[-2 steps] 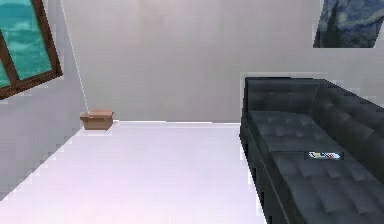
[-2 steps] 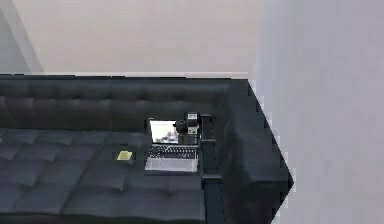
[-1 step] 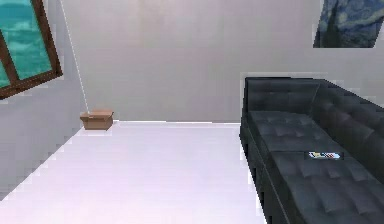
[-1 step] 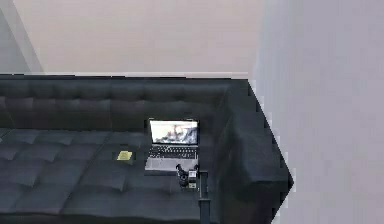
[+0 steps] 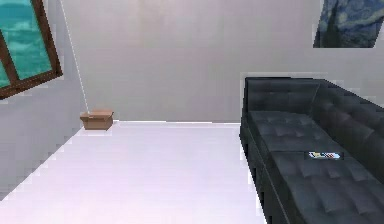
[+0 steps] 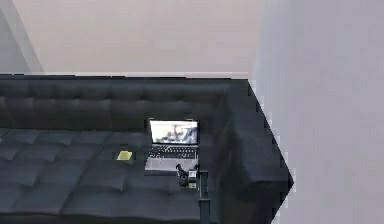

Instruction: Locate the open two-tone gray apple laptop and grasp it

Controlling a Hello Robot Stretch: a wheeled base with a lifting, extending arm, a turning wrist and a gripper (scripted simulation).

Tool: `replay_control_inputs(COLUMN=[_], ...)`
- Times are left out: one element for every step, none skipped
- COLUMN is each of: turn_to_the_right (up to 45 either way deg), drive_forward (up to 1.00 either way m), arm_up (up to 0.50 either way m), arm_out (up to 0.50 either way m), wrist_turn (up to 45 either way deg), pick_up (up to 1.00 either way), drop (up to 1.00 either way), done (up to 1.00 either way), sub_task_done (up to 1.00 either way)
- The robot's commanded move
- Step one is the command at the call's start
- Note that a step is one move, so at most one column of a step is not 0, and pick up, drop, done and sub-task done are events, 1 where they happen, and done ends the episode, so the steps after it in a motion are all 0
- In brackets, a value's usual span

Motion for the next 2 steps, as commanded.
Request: replay_control_inputs(turn_to_the_right=[0.0, 0.0], drive_forward=[0.00, 0.00], arm_up=[0.10, 0.00], arm_out=[0.00, 0.00], wrist_turn=[0.0, 0.0], pick_up=[0.00, 0.00], drop=[0.00, 0.00], done=[0.00, 1.00], sub_task_done=[0.00, 0.00])
